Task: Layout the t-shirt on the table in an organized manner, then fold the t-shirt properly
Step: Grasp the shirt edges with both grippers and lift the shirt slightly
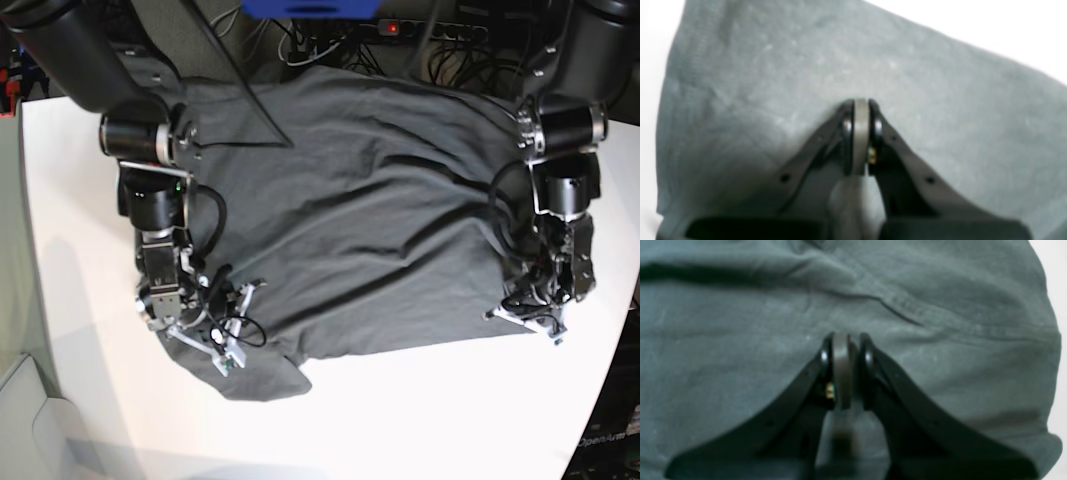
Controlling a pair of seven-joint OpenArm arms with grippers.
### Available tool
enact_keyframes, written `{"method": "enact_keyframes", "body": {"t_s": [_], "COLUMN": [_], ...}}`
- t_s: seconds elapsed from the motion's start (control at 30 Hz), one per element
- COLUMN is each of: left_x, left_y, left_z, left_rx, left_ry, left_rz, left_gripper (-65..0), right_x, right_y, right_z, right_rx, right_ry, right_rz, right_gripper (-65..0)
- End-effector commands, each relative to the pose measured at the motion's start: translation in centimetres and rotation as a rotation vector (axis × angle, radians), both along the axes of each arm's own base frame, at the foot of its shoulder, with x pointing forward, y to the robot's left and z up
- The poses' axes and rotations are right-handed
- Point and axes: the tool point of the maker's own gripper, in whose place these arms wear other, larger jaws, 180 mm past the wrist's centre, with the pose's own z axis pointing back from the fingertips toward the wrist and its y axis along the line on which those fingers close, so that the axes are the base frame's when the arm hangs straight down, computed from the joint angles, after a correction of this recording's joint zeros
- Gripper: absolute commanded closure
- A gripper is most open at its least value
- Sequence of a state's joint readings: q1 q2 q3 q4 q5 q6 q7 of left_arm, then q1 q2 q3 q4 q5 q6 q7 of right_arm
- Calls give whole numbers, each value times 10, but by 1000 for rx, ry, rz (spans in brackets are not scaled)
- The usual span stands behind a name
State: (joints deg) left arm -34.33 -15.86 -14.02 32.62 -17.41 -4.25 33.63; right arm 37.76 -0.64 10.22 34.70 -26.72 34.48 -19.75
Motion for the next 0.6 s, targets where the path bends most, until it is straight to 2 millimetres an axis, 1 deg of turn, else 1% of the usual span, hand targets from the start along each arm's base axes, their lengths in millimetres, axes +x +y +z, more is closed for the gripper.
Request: {"method": "enact_keyframes", "body": {"t_s": [0.0, 0.03, 0.1, 0.2, 0.23, 0.3, 0.37, 0.47, 0.5, 0.57], "left_x": [13, 14, 20, 29, 33, 43, 52, 65, 70, 76], "left_y": [6, 7, 7, 2, -2, -16, -24, -37, -40, -47], "left_z": [15, 14, 15, 15, 16, 19, 22, 30, 34, 42], "left_rx": [9, 11, 29, 89, 105, 126, 142, 162, 174, 209], "left_ry": [-41, -48, -69, -103, -118, -158, -194, -258, -282, -333], "left_rz": [11, 17, 15, -22, -35, -63, -75, -84, -93, -121], "left_gripper": [0, 0, 0, 0, 0, 0, 0, 0, 0, 0], "right_x": [17, 17, 11, 10, 10, 10, 10, 10, 10, 10], "right_y": [-2, -4, -13, -15, -16, -19, -27, -31, -33, -46], "right_z": [21, 20, 14, 13, 12, 12, 12, 12, 12, 12], "right_rx": [4, 1, -12, -14, -15, -19, -31, -34, -41, -57], "right_ry": [-55, -54, -43, -41, -40, -40, -39, -37, -39, -38], "right_rz": [-9, -10, -20, -21, -22, -25, -33, -37, -38, -52], "right_gripper": [-69, -69, -69, -69, -69, -69, -69, -69, -68, -66]}}
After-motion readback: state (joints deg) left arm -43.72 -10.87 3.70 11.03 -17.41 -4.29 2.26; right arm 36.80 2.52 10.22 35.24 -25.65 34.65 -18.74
